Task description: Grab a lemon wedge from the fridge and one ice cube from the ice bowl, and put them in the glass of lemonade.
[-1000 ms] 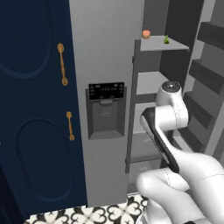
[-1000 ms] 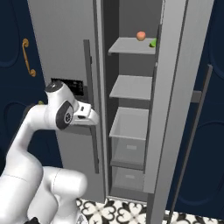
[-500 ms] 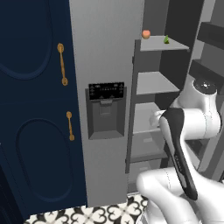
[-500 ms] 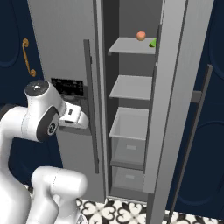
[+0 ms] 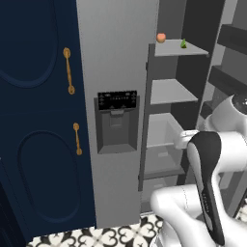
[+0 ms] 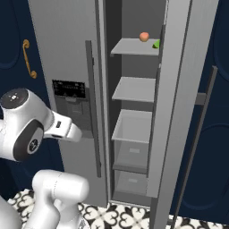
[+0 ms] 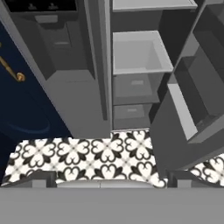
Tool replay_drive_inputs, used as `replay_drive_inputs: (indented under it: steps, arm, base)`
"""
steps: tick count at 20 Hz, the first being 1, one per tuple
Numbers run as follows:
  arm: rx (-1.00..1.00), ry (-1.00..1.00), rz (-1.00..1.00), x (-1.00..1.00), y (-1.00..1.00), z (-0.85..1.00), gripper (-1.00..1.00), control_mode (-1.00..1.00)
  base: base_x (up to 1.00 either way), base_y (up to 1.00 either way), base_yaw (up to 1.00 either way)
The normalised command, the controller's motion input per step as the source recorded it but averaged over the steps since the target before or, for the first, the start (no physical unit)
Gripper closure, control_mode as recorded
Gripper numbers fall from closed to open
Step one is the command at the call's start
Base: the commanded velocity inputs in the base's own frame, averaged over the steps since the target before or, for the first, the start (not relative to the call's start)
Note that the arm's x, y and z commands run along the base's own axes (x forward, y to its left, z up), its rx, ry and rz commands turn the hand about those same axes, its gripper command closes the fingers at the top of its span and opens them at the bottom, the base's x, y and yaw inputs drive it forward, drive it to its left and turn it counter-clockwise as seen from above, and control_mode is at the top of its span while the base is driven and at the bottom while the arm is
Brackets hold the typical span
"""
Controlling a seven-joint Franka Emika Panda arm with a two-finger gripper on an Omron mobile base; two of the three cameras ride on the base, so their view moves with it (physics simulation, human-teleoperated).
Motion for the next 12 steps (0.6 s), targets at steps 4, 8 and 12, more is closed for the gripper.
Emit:
replay_drive_inputs:
  steps: [4, 8, 12]
  arm:
    - [0.03, -0.03, -0.06, -0.27, 0.0, 0.07, -1.0, -1.0]
    - [0.01, -0.11, -0.01, -0.5, 0.01, 0.06, -1.0, -1.0]
    - [0.0, -0.07, -0.06, -0.28, 0.0, 0.04, -1.0, -1.0]
  base:
    - [0.0, 0.0, 0.0]
    - [0.0, 0.0, 0.0]
    - [0.0, 0.0, 0.0]
